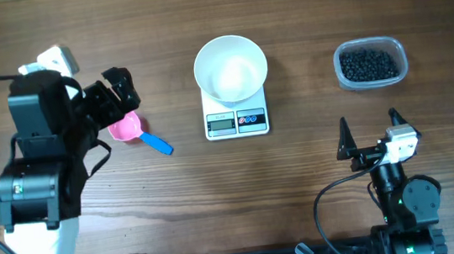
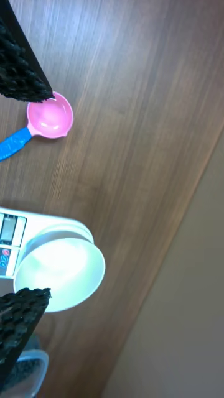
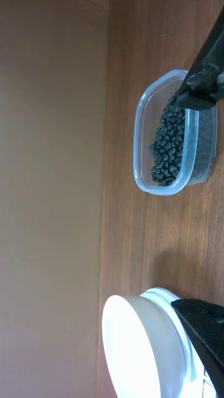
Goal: Scoop item into bowl and weigh 150g on scale
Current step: 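Raise the left gripper and move it over the pink scoop, then lower the left gripper onto the pink scoop's rim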
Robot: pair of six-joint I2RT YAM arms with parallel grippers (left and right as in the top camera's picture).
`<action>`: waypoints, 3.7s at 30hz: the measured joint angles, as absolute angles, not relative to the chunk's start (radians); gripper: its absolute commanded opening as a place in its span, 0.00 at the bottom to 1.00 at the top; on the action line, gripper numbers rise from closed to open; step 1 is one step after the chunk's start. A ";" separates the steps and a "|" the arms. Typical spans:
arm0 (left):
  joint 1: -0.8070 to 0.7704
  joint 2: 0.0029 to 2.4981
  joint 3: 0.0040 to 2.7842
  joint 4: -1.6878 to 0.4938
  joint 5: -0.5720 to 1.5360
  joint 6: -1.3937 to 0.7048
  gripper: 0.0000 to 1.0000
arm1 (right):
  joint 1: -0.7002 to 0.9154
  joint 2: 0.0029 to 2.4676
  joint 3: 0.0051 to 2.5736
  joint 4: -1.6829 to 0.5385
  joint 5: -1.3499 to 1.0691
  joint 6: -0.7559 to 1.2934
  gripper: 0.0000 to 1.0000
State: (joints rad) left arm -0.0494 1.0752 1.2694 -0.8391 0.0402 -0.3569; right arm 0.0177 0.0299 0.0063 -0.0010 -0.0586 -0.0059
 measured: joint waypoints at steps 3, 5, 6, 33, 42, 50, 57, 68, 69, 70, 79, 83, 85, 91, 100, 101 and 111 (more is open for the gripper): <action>-0.047 1.075 1.274 -0.861 0.062 -0.357 1.00 | 0.018 0.030 0.006 -0.001 -0.059 -0.006 1.00; -0.047 1.076 1.274 -0.873 0.070 -0.357 1.00 | 0.018 0.030 0.006 -0.001 -0.059 -0.006 1.00; -0.047 1.076 1.274 -0.873 0.074 -0.357 1.00 | 0.018 0.030 0.006 -0.001 -0.059 -0.006 1.00; -0.047 1.076 1.276 -1.047 0.130 -0.477 1.00 | 0.018 0.030 0.006 -0.001 -0.059 -0.006 1.00; -0.047 1.076 1.276 -1.037 0.130 -0.477 1.00 | 0.018 0.030 0.006 -0.001 -0.059 -0.006 1.00; -0.047 1.076 1.276 -1.002 0.130 -0.477 1.00 | 0.018 0.030 0.006 -0.001 -0.059 -0.006 1.00; -0.047 1.076 1.276 -1.002 0.137 -0.477 1.00 | 0.018 0.030 0.006 -0.001 -0.059 -0.006 1.00; -0.047 1.076 1.276 -1.000 0.141 -0.477 1.00 | 0.018 0.030 0.006 -0.001 -0.059 -0.006 1.00; -0.047 1.076 1.276 -0.990 0.141 -0.477 1.00 | 0.018 0.030 0.006 -0.001 -0.059 -0.006 1.00; -0.047 1.076 1.276 -0.981 0.141 -0.477 1.00 | 0.018 0.030 0.006 -0.001 -0.059 -0.006 1.00; -0.047 1.082 1.277 -0.867 0.140 -0.477 1.00 | 0.018 0.030 0.006 -0.001 -0.059 -0.006 1.00; -0.047 1.134 1.277 -0.830 0.062 -0.577 1.00 | 0.018 0.030 0.006 -0.001 -0.058 -0.006 1.00; -0.047 1.172 1.277 -0.845 0.004 -0.672 1.00 | 0.018 0.030 0.006 -0.001 -0.059 -0.006 1.00; -0.040 1.221 1.277 -1.023 -0.061 -0.893 1.00 | 0.018 0.030 0.006 -0.001 -0.059 -0.006 1.00; -0.023 1.221 1.272 -1.186 -0.083 -0.966 0.87 | 0.018 0.030 0.006 -0.001 -0.059 -0.006 1.00; -0.023 1.221 1.262 -1.182 -0.084 -0.976 0.87 | 0.018 0.030 0.006 -0.001 -0.059 -0.006 1.00; -0.023 1.227 1.032 -0.987 -0.136 -1.075 0.84 | 0.018 0.030 0.006 -0.001 -0.059 -0.006 1.00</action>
State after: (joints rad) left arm -0.0231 1.2274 1.0317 -0.9874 -0.1364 -1.0752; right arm 0.0177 0.0299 0.0063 -0.0006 -0.0586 -0.0059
